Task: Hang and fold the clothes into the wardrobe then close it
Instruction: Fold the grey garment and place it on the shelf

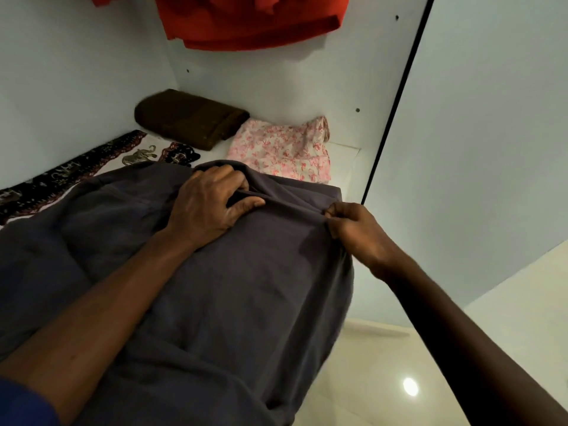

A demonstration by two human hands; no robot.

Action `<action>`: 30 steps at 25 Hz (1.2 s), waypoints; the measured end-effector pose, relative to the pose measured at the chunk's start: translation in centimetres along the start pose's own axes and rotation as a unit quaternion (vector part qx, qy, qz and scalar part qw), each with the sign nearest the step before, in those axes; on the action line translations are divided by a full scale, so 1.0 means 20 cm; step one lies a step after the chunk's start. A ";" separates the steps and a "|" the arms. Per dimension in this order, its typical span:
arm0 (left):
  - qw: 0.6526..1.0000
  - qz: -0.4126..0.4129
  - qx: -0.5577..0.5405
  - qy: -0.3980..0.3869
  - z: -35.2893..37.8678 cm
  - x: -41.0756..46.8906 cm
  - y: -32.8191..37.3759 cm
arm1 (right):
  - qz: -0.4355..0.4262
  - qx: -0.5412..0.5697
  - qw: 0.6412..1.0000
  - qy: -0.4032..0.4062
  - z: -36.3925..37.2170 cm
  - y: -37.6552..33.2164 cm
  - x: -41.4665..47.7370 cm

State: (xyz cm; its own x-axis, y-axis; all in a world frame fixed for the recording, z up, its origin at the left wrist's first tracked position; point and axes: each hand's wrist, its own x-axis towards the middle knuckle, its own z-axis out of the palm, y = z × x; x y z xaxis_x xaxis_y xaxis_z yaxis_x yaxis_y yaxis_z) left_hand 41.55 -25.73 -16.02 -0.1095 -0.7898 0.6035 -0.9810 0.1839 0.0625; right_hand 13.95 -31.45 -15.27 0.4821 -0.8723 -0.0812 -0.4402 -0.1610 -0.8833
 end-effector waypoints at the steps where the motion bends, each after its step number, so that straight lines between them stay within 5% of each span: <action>1: 1.000 -0.009 -0.016 -0.015 -0.01 0.01 0.00 | 0.009 0.062 0.998 -0.030 -0.02 0.03 0.01; 5: 0.984 -0.048 -0.112 -0.127 -0.10 0.06 0.00 | 0.023 0.098 0.982 -0.159 -0.12 0.11 -0.07; 9: 0.947 -0.079 -0.106 -0.294 -0.27 0.10 0.02 | 0.009 -0.043 0.992 -0.119 -0.09 0.05 -0.16; 14: 0.967 -0.038 -0.015 -0.251 -0.47 0.09 0.09 | -0.063 -0.198 0.973 0.097 0.00 -0.08 -0.36; 18: 0.985 0.096 0.034 -0.138 -0.71 -0.08 0.13 | -0.157 -0.261 0.932 0.196 0.10 -0.10 -0.65; 24: 0.966 0.176 0.103 -0.161 -0.74 -0.51 0.12 | -0.250 -0.308 0.899 0.184 0.39 0.16 -0.92; 30: 0.970 0.137 0.103 -0.170 -0.76 -0.58 0.14 | -0.268 -0.298 0.894 0.199 0.52 0.26 -1.07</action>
State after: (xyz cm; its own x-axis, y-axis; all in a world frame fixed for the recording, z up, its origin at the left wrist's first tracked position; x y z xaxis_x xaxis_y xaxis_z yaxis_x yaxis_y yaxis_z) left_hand 42.54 -7.13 -10.80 -0.3828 -0.8819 0.2753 -0.9151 0.3209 -0.2444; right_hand 9.31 -8.85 -22.88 0.4897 -0.6719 0.5556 -0.6090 -0.7196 -0.3335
